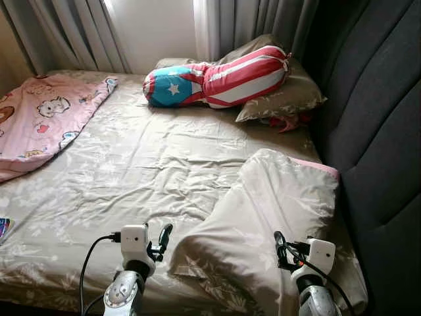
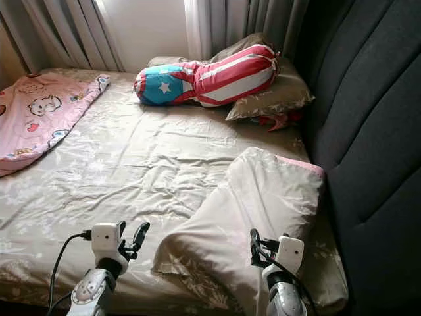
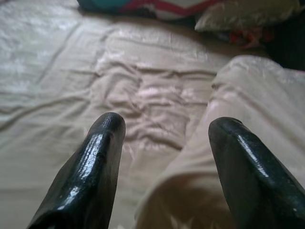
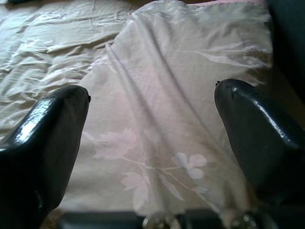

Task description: Clean up the room

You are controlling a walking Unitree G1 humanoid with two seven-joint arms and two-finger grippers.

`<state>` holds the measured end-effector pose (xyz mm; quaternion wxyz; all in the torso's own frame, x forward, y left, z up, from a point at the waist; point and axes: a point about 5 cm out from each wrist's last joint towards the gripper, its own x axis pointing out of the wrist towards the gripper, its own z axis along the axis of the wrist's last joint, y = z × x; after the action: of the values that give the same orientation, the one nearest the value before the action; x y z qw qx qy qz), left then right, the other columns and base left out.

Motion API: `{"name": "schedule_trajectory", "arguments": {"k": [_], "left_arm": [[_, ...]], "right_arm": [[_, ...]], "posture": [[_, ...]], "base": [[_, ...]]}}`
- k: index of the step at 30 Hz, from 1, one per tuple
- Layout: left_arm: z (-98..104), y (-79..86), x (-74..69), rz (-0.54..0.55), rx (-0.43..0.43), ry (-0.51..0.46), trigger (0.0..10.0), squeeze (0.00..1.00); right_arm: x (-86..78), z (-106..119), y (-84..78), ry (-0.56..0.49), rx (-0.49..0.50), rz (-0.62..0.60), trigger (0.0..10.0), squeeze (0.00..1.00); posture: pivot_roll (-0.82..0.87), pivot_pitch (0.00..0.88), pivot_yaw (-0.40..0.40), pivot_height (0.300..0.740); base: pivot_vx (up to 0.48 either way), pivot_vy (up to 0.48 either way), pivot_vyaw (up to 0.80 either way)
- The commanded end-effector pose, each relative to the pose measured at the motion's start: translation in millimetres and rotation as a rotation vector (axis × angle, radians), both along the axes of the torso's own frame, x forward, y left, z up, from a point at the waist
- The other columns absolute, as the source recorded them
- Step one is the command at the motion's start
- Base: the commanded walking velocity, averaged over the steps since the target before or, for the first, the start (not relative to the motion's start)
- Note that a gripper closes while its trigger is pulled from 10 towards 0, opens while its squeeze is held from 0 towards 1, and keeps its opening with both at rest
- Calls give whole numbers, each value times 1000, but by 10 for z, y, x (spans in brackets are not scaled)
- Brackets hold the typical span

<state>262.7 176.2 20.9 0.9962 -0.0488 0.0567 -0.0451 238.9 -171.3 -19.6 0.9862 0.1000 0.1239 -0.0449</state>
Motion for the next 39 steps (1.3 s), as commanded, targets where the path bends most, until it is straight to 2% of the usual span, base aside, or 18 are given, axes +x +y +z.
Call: {"name": "schedule_trajectory", "arguments": {"k": [1,10,13,18,20,21,23,24,29,33,39], "left_arm": [[15,-36,12,-9,-5,5,10000,0],[79,-48,65,-14,-4,-2,10000,0],[101,-42,61,-10,-4,-5,10000,0],[101,-23,51,-4,0,-2,10000,0],[99,-11,51,-1,3,1,10000,0],[98,-9,53,-1,4,3,10000,0],[99,-12,53,-2,4,4,10000,0],[99,-17,53,-3,3,5,10000,0],[99,-56,47,-9,-9,8,10000,0],[88,-70,39,-16,-9,13,10000,0],[50,-93,2,-26,-13,27,10000,0]], "right_arm": [[-36,-24,-40,15,-16,-11,10000,0],[-15,9,-201,22,-89,-50,10000,0],[52,102,-404,9,-237,-39,10000,0],[147,226,-598,-17,-313,-71,10000,0],[200,260,-632,-20,-256,-93,10000,0],[241,271,-577,-30,-202,-63,10000,0],[251,275,-530,-39,-197,-41,10000,0],[255,273,-451,-51,-190,-9,10000,0],[166,190,-261,-56,-136,-16,10000,0],[96,141,-169,-56,-109,-4,10000,0],[34,74,-151,-15,-98,-13,10000,0]], "posture": [[-38,38,-52,740],[-44,56,-55,740],[-41,61,-61,740],[-41,62,-65,740],[-41,62,-65,740],[-41,62,-65,740],[-46,65,-69,740],[-47,65,-69,740],[-47,70,-63,740],[-46,70,-62,740],[-42,64,-63,740]], "base": [[0,0,0],[0,0,0],[0,0,0],[0,0,0],[0,0,0],[0,0,0],[0,0,0],[0,0,0],[0,0,0],[0,0,0],[0,0,0]]}}
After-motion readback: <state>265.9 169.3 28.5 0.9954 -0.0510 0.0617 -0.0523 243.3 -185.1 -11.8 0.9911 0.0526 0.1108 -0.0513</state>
